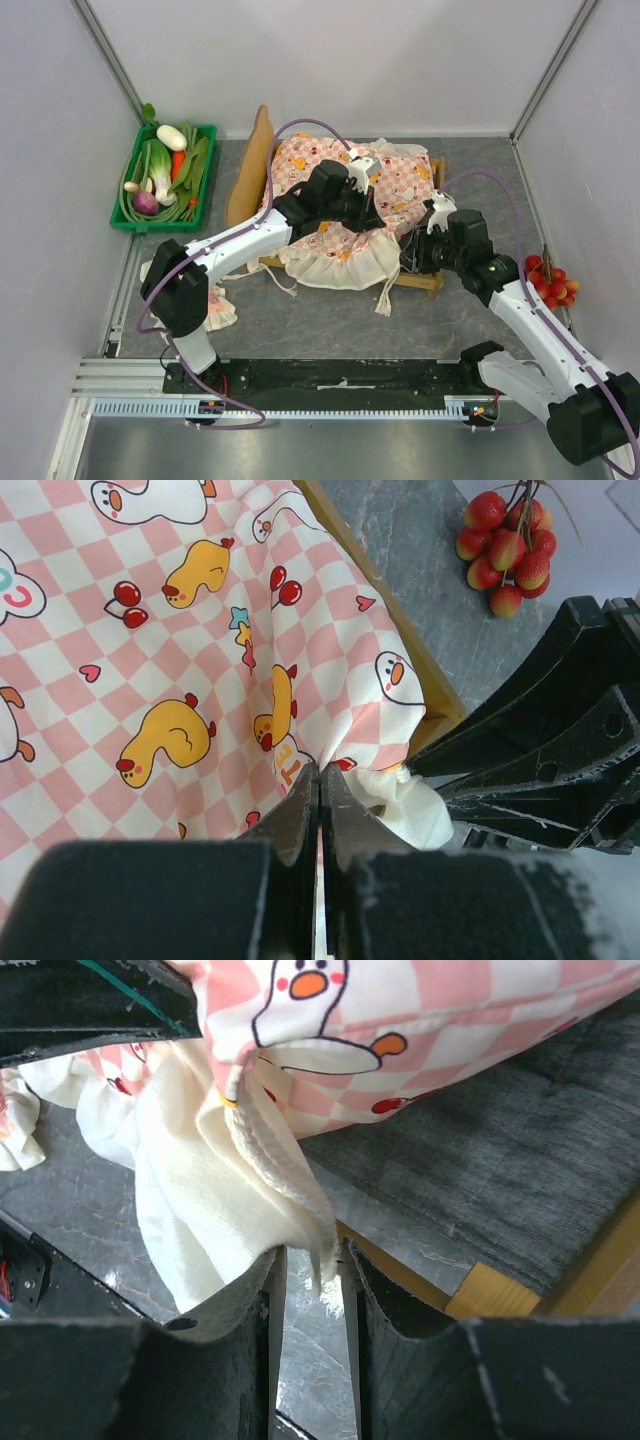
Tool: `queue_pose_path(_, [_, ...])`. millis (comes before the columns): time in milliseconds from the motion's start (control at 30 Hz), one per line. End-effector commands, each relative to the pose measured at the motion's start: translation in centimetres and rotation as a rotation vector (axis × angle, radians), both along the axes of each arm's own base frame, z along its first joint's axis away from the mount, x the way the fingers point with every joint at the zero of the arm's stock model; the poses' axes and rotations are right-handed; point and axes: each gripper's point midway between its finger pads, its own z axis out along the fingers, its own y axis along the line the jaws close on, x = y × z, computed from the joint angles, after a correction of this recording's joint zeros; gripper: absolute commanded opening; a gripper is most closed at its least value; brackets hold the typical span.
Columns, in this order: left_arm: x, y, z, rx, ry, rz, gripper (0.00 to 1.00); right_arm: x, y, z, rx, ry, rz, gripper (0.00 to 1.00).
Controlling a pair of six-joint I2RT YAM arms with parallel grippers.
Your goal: Set up the pet bed
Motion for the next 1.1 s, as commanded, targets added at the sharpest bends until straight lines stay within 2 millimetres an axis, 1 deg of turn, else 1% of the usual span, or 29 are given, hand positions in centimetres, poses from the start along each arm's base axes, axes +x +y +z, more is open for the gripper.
queue_pose_path(0, [0.3, -0.1, 0.7, -0.041, 0.005, 0.006, 0.02, 0.9, -0.7, 2.5, -0.007, -0.101, -0.048, 0.34])
queue_pose_path(100, [0.3, 0.2, 0.8, -0.044, 0.003, -0.002, 0.02, 0.7, -0.7, 3.2, 0.007, -0.127, -0.044, 0.33])
queue_pose_path(133, [0.4, 0.1, 0.9, -0.047, -0.002, -0.004, 0.02, 0.6, -0.1, 3.3, 0.024, -0.124, -0.012, 0.33])
queue_pose_path(200, [0.2, 0.0, 1.2, -0.056, -0.004, -0.021, 0.02, 0.5, 0.4, 3.1, 0.040, -0.112, 0.008, 0.33])
queue_pose_path(233, [0.2, -0.1, 1.2, -0.059, -0.006, -0.027, 0.02, 0.8, 0.8, 3.2, 0.058, -0.121, 0.019, 0.35])
queue_pose_path(267, [0.1, -0.2, 1.3, -0.060, -0.005, -0.033, 0.02, 0.5, 1.3, 3.3, 0.085, -0.115, 0.041, 0.39])
queue_pose_path(300, [0.0, -0.2, 1.3, -0.061, -0.004, -0.038, 0.02, 0.5, 1.5, 3.5, 0.098, -0.119, 0.043, 0.44])
queue_pose_path(367, [0.1, -0.1, 1.2, -0.059, -0.001, -0.033, 0.02, 0.8, 1.2, 4.1, 0.102, -0.139, 0.017, 0.45])
queue_pose_path(400, [0.2, 0.0, 1.1, -0.057, 0.002, -0.029, 0.02, 0.8, 1.1, 4.4, 0.108, -0.142, 0.009, 0.44])
queue_pose_path(433, [0.2, 0.0, 1.1, -0.055, 0.001, -0.028, 0.02, 0.6, 1.3, 5.1, 0.127, -0.164, 0.016, 0.41])
queue_pose_path(467, [0.2, 0.1, 1.1, -0.055, 0.005, -0.025, 0.02, 0.4, 1.6, 5.1, 0.142, -0.162, 0.030, 0.38])
queue_pose_path(500, [0.2, 0.0, 0.9, -0.055, 0.008, -0.028, 0.02, -0.2, 2.2, 5.3, 0.173, -0.152, 0.065, 0.34])
queue_pose_path(533, [0.3, 0.0, 1.0, -0.057, 0.005, -0.028, 0.02, -0.3, 2.6, 5.3, 0.189, -0.149, 0.086, 0.32])
queue_pose_path(600, [0.3, -0.1, 1.0, -0.062, 0.012, -0.031, 0.02, -0.6, 3.2, 5.1, 0.193, -0.143, 0.108, 0.28])
queue_pose_path(667, [0.3, -0.2, 1.0, -0.066, 0.025, -0.028, 0.02, -0.9, 3.4, 5.0, 0.184, -0.146, 0.115, 0.28])
queue_pose_path(700, [0.3, -0.3, 1.0, -0.071, 0.030, -0.032, 0.02, -0.9, 3.6, 5.0, 0.184, -0.147, 0.116, 0.25])
queue_pose_path(800, [-0.1, -0.5, 1.1, -0.082, 0.050, -0.044, 0.05, -1.1, 4.4, 4.2, 0.183, -0.114, 0.145, 0.23])
queue_pose_path(900, [-0.4, -0.5, 1.1, -0.084, 0.063, -0.050, 0.07, -0.6, 4.6, 2.6, 0.153, -0.088, 0.117, 0.23])
queue_pose_path(933, [-0.6, -0.4, 1.1, -0.084, 0.066, -0.051, 0.07, 0.0, 4.5, 2.0, 0.146, -0.086, 0.093, 0.24])
queue_pose_path(1000, [-0.6, -0.3, 1.2, -0.087, 0.064, -0.051, 0.07, 0.4, 4.8, 1.8, 0.159, -0.082, 0.084, 0.23])
queue_pose_path(1033, [-0.7, -0.4, 1.1, -0.086, 0.070, -0.052, 0.07, 0.9, 5.2, 1.5, 0.169, -0.083, 0.086, 0.23])
queue_pose_path(1067, [-0.6, -0.4, 1.1, -0.087, 0.070, -0.054, 0.07, 0.9, 5.6, 1.5, 0.182, -0.078, 0.093, 0.21])
